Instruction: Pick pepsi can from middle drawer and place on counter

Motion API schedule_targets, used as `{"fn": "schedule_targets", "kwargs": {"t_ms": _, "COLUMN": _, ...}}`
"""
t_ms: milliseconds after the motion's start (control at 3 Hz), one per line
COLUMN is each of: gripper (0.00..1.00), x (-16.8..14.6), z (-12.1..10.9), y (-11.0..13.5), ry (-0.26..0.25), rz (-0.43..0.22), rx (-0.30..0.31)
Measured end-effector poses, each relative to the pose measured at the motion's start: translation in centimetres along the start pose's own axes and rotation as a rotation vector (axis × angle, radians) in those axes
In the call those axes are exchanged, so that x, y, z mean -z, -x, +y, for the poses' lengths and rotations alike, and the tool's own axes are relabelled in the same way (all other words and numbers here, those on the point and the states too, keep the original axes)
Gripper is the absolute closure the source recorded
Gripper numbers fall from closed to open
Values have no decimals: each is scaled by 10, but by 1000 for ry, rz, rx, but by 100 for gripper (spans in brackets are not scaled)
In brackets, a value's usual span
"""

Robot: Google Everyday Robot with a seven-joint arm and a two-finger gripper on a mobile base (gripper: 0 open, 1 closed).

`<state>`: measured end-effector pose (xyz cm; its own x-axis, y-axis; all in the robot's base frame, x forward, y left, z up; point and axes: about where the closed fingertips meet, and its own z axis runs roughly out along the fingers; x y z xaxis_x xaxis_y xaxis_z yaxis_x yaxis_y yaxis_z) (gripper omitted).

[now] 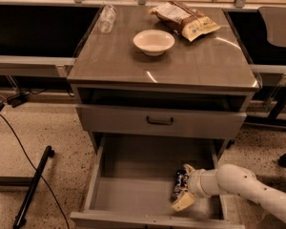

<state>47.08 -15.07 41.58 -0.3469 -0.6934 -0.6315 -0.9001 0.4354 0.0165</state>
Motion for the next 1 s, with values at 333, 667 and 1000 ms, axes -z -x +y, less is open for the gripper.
{"fn": "schedule_targets", "kwargs": {"t_ms": 333, "gripper": 0, "x": -8, "z": -18, "y": -10, "ry": -2, "rz": -47, "rx": -36}}
{"fn": "schedule_targets", "kwargs": {"t_ms": 667, "gripper": 0, "x": -8, "z": -31, "y": -17, "ry": -11, "rz": -99, "rx": -20}}
{"fn": "schedule_targets", "kwargs": {"t_ms": 1000, "gripper": 0, "x": -16, "z": -38, "y": -20, "ry": -2, "rz": -131, "rx": 20}}
